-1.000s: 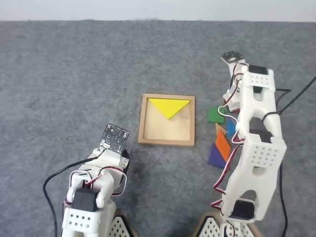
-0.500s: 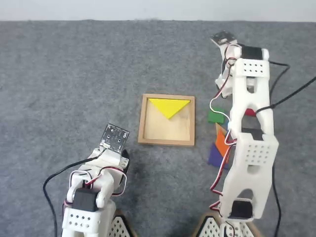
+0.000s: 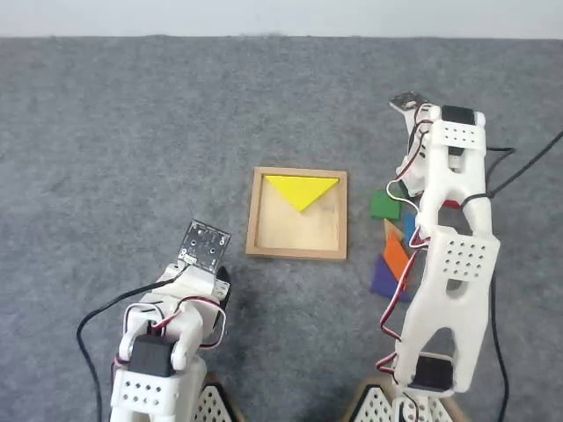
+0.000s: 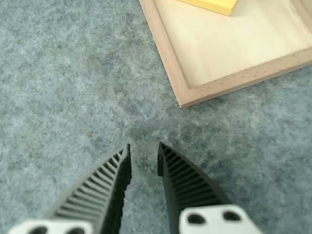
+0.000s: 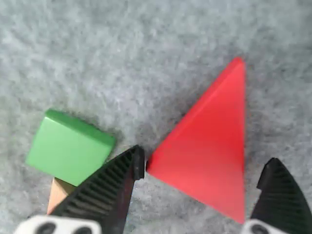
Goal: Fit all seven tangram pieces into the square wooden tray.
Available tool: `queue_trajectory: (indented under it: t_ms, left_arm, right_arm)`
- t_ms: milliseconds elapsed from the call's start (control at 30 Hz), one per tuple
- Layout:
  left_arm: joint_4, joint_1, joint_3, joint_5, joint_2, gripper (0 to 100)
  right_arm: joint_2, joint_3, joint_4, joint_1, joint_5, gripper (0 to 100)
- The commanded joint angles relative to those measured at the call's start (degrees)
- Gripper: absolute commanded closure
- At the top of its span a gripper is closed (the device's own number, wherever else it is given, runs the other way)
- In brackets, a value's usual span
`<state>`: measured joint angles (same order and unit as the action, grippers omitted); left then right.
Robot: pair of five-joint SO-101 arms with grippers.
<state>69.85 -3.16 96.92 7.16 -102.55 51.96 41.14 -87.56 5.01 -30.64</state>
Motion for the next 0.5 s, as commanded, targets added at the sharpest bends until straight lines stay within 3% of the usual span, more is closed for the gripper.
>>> queue_trajectory:
  t_ms: [0, 333, 467]
  left_arm:
    - [-0.18, -0.09, -0.40, -0.35, 0.09, 91]
    - [-0.18, -0.09, -0.40, -0.35, 0.09, 91]
    - [-0.18, -0.09, -0.40, -0.35, 0.09, 91]
  right_arm:
    - [-1.19, 2.55, 1.63, 1.10, -0.70, 62.9]
    - [3.21, 2.81, 6.37, -0.22, 4.13, 63.0]
    - [3.12, 2.81, 6.02, 0.22, 4.31, 70.1]
